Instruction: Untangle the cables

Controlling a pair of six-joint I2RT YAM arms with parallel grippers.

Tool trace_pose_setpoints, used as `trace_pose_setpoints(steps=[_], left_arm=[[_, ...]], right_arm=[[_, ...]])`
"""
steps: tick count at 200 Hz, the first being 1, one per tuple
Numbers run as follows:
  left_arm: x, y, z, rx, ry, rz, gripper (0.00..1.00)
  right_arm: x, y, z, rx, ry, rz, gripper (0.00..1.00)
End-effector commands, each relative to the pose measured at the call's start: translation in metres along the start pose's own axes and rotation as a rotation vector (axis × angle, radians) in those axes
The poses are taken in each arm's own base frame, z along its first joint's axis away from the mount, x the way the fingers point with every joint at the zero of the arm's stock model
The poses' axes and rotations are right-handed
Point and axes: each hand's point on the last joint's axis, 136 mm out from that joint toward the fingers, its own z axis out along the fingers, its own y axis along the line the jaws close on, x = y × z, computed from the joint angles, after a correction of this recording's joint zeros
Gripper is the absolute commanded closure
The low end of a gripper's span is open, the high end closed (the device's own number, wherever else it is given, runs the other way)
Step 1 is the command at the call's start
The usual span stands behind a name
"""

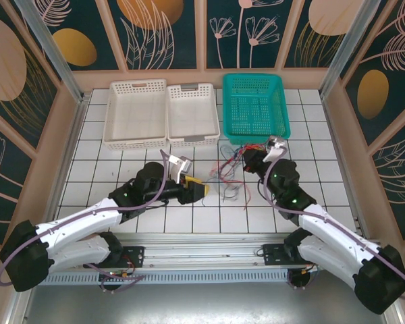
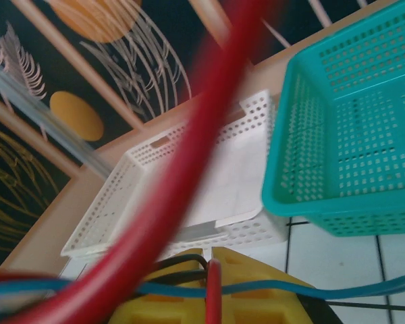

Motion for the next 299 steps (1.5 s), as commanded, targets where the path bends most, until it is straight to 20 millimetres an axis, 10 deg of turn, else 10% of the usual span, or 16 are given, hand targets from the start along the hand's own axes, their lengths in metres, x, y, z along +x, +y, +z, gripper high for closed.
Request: trace_pose_setpoints(steps=[1,79,299], left_arm=[[-0.003,-0.002,0.000,-0.016,0.032,0.051,0.26],[-0.024,-0.032,0.006,0.138,-0.035,0.030,0.12],[-0.018,-0.066,0.013,0.343,-0.057,-0.030,0.02]], right_arm=[[-0.012,0.007,-0.004,-0.057,0.011,0.002,1.00],[-0.010,0.052,-0.006,-0.286,0.085,-0.043,1.00],[0.009,0.056,0.013,-0.267,0.189,-0.016,1.00]])
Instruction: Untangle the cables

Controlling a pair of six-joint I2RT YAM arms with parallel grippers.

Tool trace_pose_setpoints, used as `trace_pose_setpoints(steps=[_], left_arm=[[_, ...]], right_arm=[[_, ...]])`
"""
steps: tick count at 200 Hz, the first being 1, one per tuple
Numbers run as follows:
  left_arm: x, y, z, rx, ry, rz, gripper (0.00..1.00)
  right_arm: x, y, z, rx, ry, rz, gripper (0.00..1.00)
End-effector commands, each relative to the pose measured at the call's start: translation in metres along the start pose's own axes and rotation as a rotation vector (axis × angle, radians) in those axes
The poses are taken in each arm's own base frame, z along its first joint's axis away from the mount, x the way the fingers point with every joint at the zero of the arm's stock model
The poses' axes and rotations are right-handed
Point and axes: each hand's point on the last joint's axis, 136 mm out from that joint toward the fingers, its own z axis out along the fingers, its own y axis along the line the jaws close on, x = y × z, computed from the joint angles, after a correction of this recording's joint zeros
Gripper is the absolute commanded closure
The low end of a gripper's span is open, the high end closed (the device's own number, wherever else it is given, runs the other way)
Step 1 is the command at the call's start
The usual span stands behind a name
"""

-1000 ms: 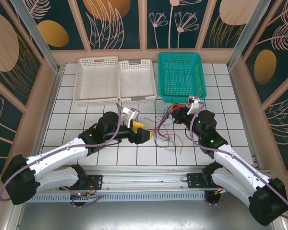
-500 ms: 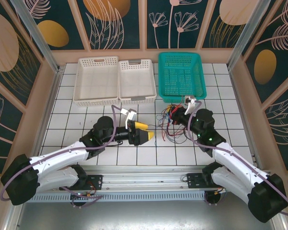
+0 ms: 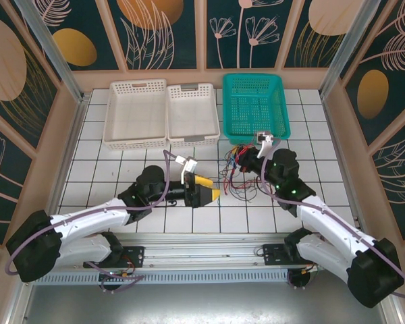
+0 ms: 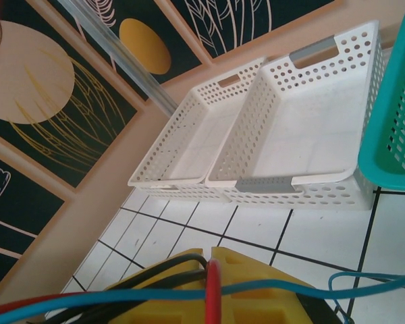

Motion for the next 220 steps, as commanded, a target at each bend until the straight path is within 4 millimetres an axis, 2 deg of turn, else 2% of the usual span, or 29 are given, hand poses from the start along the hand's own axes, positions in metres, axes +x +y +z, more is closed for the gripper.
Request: trace_pose_setpoints(steps=[1,73,109,177,220], left_arm=[[-0.008,-0.011,0.007,0.022,0.001,0.042,0.02],[-0.001,-0.003,0.024,-0.038,0.055,0.055,0.02],[-0.002,0.001,0.025,-0.066,0.058,0.063,0.11],[0.002,0.007,0.029,-0.077,0.086,0.061,0.53],[0.000,0.004,0.022,-0.085,0.071,0.078,0.97]], right_arm=[[-0.017,0.014,0.002,-0.024,-0.037,-0.014,1.00],[-0.009,0.020,0.011,-0.021,0.007,-0.031,1.00],[-0.007,0.022,0.012,-0.022,0.017,-0.037,1.00],[-0.005,0.022,0.013,-0.012,0.029,-0.037,1.00],[0.007,0.011,0.014,0.019,0.062,-0.033,1.00]])
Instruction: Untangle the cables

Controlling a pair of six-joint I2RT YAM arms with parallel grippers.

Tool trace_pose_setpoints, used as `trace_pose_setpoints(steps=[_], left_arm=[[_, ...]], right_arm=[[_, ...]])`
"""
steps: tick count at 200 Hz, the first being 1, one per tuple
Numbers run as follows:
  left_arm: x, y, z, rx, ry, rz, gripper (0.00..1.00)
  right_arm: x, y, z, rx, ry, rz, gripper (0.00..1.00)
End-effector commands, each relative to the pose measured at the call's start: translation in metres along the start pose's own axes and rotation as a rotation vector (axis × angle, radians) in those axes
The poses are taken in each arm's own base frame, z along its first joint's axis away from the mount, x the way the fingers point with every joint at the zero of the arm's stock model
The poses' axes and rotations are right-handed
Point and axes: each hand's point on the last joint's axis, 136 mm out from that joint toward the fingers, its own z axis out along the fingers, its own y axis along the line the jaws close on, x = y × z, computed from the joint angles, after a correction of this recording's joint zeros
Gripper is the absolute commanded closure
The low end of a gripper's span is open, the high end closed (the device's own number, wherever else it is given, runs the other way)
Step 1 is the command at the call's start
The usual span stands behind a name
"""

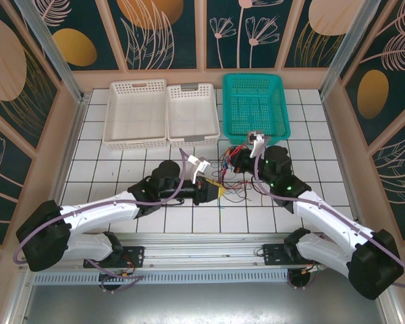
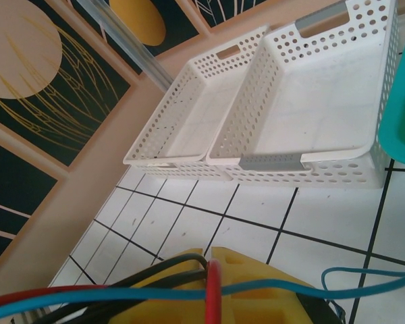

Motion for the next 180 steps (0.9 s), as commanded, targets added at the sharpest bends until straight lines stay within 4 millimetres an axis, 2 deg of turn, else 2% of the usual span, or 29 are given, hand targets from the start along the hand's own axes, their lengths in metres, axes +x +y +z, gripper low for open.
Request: trace_pose_setpoints(steps=[1,37,77,98,106,121,127,149,180], left_arm=[[-0.011,-0.013,-0.005,0.016,-0.030,0.035,0.98],[-0.009,-0.015,-0.014,0.020,-0.053,0.035,1.00],[-0.007,-0.012,-0.015,0.018,-0.064,0.027,1.00],[-0.008,-0.009,-0.015,-0.001,-0.075,0.021,1.00],[-0.009,-0.006,-0.015,-0.017,-0.080,0.017,1.00],[-0.011,0.003,-0.016,-0.061,-0.097,0.000,1.00],[-0.012,0.007,-0.016,-0.085,-0.104,-0.010,1.00],[-0.014,0.017,-0.013,-0.134,-0.108,-0.032,1.00],[-0.017,0.028,-0.009,-0.180,-0.112,-0.046,1.00]], right_arm=[[-0.007,0.003,0.001,0.002,-0.018,-0.028,1.00],[0.016,-0.012,0.006,0.033,0.059,0.001,1.00],[0.033,-0.021,0.010,0.026,0.148,0.032,1.00],[0.044,-0.022,0.011,0.029,0.220,0.055,0.81],[0.042,-0.031,0.009,0.037,0.221,0.072,0.73],[0.045,-0.022,0.005,-0.028,0.247,0.077,0.57],[0.047,-0.019,0.004,-0.046,0.258,0.075,0.54],[0.051,-0.015,-0.002,-0.059,0.280,0.075,0.48],[0.045,-0.009,-0.012,-0.066,0.253,0.061,0.44]])
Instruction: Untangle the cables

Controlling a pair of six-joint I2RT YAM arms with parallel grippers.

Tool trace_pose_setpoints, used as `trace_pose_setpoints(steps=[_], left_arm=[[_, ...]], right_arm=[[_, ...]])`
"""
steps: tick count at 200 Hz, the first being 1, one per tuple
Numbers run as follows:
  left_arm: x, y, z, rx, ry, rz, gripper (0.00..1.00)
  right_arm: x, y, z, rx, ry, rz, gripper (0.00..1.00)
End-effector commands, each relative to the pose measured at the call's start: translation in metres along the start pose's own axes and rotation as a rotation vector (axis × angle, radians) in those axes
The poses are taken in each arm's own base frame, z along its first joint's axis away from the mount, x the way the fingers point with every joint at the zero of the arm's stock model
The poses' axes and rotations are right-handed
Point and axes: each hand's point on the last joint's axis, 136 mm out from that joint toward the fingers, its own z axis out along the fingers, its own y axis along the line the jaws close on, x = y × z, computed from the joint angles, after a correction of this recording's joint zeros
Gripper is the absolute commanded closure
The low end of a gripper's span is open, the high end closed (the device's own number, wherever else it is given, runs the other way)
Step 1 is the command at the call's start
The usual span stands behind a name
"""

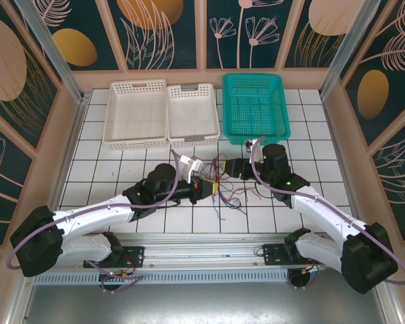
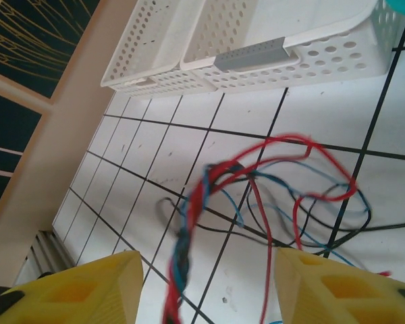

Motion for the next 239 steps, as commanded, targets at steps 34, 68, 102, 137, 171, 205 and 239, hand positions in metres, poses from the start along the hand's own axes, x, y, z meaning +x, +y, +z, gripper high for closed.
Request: trace_pose_setpoints(steps=[34,68,102,137,171,205,239], left_arm=[[-0.016,0.017,0.009,-0.119,-0.044,-0.036,1.00],[-0.026,0.022,0.005,-0.168,-0.093,-0.069,1.00],[-0.033,0.017,0.004,-0.156,-0.113,-0.090,1.00],[-0.033,0.015,0.006,-0.145,-0.112,-0.105,1.00],[-0.034,0.015,0.004,-0.143,-0.121,-0.113,1.00],[-0.037,0.014,0.002,-0.147,-0.135,-0.118,1.00],[-0.039,0.011,0.003,-0.131,-0.136,-0.127,1.00]], right_arm=[[0.012,0.031,-0.017,-0.126,0.010,-0.045,0.43],[0.047,0.028,-0.015,-0.092,0.031,-0.093,0.40],[0.072,0.016,-0.005,-0.034,0.059,-0.105,0.40],[0.073,0.004,0.003,0.047,0.022,-0.142,0.40],[0.073,-0.006,0.012,0.109,0.012,-0.186,0.40],[0.082,-0.003,0.020,0.107,0.037,-0.222,0.41],[0.085,-0.007,0.030,0.129,0.047,-0.239,0.45]])
